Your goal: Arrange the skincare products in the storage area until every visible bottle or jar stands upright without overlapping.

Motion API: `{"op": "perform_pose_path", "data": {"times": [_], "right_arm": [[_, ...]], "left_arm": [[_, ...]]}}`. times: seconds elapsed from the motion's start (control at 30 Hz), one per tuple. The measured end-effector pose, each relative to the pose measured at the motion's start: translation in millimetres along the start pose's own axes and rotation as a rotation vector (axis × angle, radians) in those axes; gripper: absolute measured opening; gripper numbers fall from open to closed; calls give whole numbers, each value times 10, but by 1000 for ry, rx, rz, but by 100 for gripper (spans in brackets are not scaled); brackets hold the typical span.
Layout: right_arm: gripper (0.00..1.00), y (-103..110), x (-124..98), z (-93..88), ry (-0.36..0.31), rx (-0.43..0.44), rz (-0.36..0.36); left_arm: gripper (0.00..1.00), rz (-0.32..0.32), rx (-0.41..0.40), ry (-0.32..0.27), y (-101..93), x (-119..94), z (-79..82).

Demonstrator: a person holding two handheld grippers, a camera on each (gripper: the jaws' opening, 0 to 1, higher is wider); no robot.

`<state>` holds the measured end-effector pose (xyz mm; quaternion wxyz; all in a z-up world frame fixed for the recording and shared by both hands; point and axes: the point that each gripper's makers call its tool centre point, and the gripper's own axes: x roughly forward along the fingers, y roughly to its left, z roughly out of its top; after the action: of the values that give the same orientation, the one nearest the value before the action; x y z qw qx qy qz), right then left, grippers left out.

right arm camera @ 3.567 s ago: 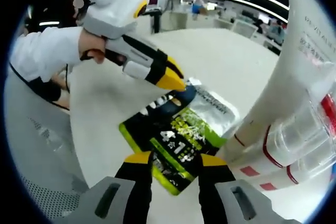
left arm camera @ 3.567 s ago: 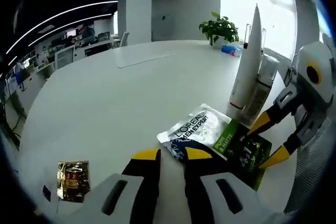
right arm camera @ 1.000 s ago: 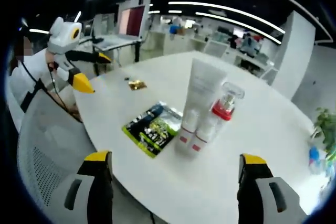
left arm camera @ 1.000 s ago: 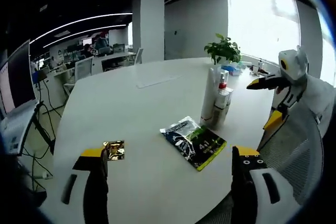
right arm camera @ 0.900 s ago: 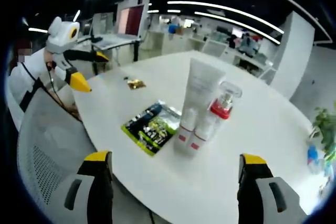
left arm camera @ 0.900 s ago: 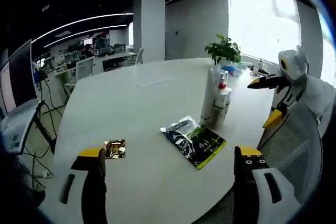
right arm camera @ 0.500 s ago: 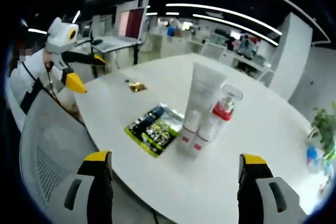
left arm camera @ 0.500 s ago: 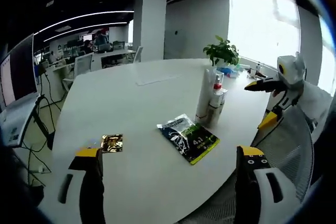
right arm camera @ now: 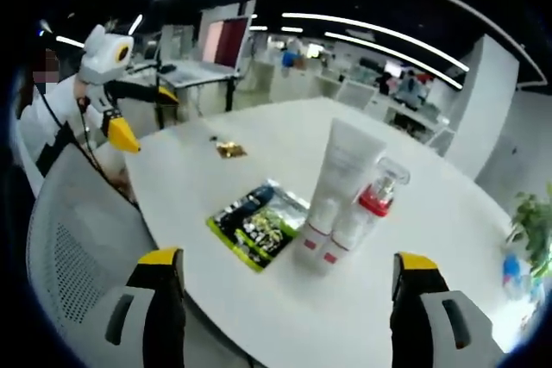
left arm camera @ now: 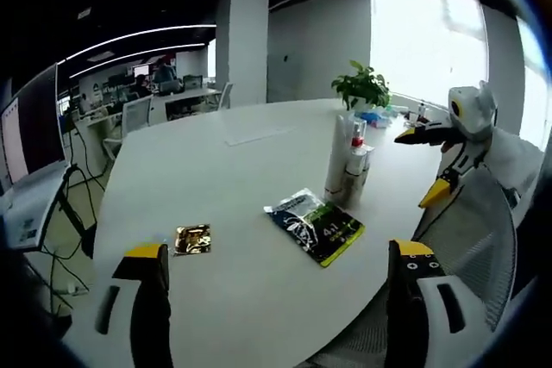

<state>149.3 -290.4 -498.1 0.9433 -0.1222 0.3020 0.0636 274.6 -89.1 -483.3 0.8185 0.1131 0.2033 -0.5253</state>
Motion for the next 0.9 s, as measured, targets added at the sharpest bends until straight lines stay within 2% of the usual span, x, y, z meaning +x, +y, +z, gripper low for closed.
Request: {"op": "perform_pose_path", "data": {"times": [0.23,0.33,0.5,0.7,0.9], "right_arm": [[100,11,54,-45,17,-3,17],[100,35,65,-43,17,5,32],[100,39,67,-73,31,13,32],[100,58,94,-81,38,28,46],[100,93,98,33,14,34,52]], "left_arm": [[99,11,21,10,62,24,-28],[99,12,1,13,34,26,-28],[99,15,-25,23,95,51,-55],[99,22,-20,29,79,85,-37],[99,2,-29,35,140,190,-43]]}}
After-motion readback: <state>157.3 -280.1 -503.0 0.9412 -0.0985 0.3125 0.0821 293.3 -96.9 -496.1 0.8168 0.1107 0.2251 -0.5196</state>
